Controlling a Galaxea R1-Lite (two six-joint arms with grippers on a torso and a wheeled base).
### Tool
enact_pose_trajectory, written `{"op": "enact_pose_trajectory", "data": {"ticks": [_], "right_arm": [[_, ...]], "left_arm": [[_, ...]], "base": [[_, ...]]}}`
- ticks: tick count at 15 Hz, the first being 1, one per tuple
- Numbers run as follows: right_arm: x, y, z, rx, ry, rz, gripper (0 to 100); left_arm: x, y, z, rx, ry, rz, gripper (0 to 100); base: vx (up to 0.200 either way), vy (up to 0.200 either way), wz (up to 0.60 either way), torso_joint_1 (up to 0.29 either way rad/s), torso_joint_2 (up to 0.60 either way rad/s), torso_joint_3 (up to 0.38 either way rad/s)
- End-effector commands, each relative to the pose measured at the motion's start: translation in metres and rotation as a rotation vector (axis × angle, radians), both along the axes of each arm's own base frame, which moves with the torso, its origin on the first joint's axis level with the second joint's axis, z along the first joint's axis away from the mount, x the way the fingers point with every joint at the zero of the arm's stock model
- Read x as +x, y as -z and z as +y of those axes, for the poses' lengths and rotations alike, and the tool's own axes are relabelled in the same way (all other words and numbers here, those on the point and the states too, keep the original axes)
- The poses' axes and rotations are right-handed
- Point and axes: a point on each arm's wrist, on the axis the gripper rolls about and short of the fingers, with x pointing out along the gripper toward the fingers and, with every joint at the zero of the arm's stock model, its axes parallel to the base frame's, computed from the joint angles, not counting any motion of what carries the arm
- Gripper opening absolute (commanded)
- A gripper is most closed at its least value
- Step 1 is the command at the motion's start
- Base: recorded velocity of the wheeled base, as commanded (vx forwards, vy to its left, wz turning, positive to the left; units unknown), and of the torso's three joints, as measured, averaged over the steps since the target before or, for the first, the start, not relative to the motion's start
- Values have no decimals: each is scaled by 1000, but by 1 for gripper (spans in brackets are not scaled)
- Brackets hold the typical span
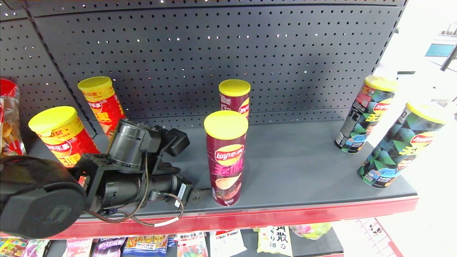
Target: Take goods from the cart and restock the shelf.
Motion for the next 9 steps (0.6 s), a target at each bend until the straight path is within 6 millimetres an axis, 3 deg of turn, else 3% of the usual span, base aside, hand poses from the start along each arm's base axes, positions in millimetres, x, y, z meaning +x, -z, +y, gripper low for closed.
{"op": "enact_pose_trajectory", "data": {"ticks": [1,9], "right_arm": [[1,0,0,-1,-1,6,100],[1,1,0,-2,-1,9,100]], "left_arm": [[3,0,-1,2,-5,-1,100],[15,-1,-4,3,-29,-17,100]], "base": [[0,0,0,0,0,0],[0,0,0,0,0,0]]}}
